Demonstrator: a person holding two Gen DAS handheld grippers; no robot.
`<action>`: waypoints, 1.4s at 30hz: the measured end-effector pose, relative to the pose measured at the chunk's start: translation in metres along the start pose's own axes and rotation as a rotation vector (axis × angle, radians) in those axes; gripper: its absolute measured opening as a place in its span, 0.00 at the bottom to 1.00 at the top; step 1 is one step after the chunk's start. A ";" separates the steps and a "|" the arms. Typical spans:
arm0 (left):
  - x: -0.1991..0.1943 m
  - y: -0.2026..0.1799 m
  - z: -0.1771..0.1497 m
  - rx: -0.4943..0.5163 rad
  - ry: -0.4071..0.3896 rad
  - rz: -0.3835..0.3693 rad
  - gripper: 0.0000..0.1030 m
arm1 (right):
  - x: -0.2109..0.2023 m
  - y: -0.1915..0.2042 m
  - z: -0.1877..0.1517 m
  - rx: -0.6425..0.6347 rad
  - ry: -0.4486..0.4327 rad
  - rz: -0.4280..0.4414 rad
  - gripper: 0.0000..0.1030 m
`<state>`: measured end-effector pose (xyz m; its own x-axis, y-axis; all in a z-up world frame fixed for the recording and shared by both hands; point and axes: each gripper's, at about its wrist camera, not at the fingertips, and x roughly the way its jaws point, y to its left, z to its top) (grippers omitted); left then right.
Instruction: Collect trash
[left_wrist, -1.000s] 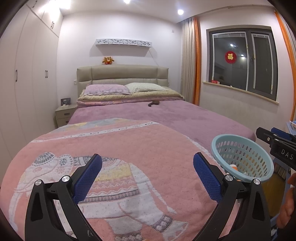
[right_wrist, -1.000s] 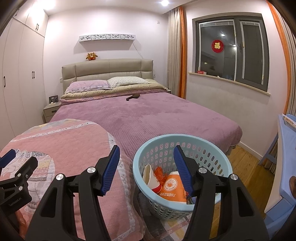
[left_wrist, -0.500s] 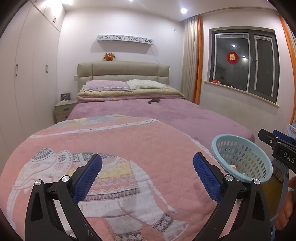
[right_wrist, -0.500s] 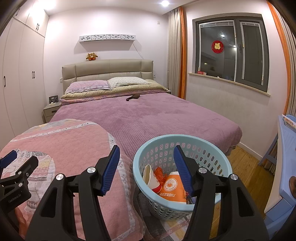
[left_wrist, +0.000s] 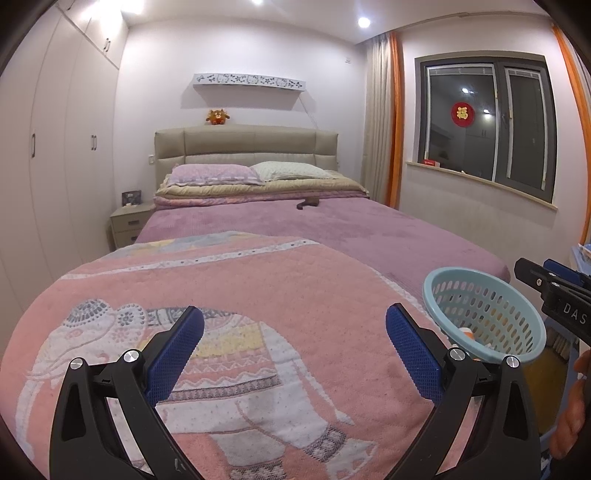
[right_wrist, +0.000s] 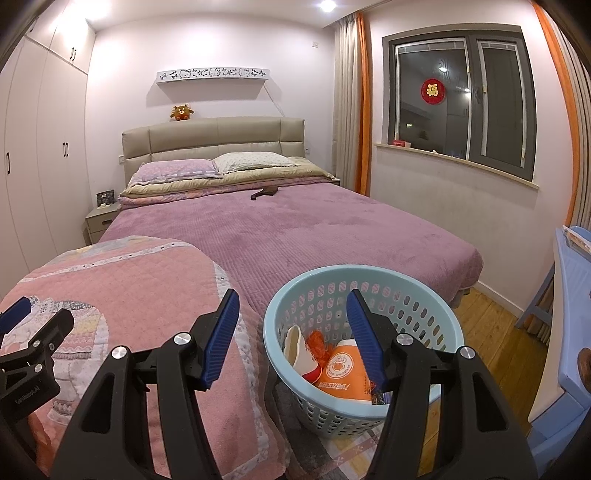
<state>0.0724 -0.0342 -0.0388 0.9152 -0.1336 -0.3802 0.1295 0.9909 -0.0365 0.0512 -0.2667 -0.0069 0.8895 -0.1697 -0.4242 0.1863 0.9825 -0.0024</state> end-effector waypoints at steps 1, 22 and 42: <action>0.000 0.000 0.000 0.003 -0.001 0.001 0.93 | 0.000 0.000 0.000 -0.001 0.000 0.000 0.55; -0.026 0.004 0.024 0.012 0.018 0.045 0.93 | -0.017 -0.007 0.010 0.027 -0.008 0.007 0.55; -0.040 0.005 0.026 0.071 0.065 0.085 0.93 | -0.025 0.015 0.012 -0.029 0.009 -0.037 0.57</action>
<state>0.0466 -0.0246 0.0004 0.8979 -0.0452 -0.4379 0.0810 0.9947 0.0634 0.0368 -0.2482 0.0151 0.8783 -0.2057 -0.4315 0.2072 0.9773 -0.0442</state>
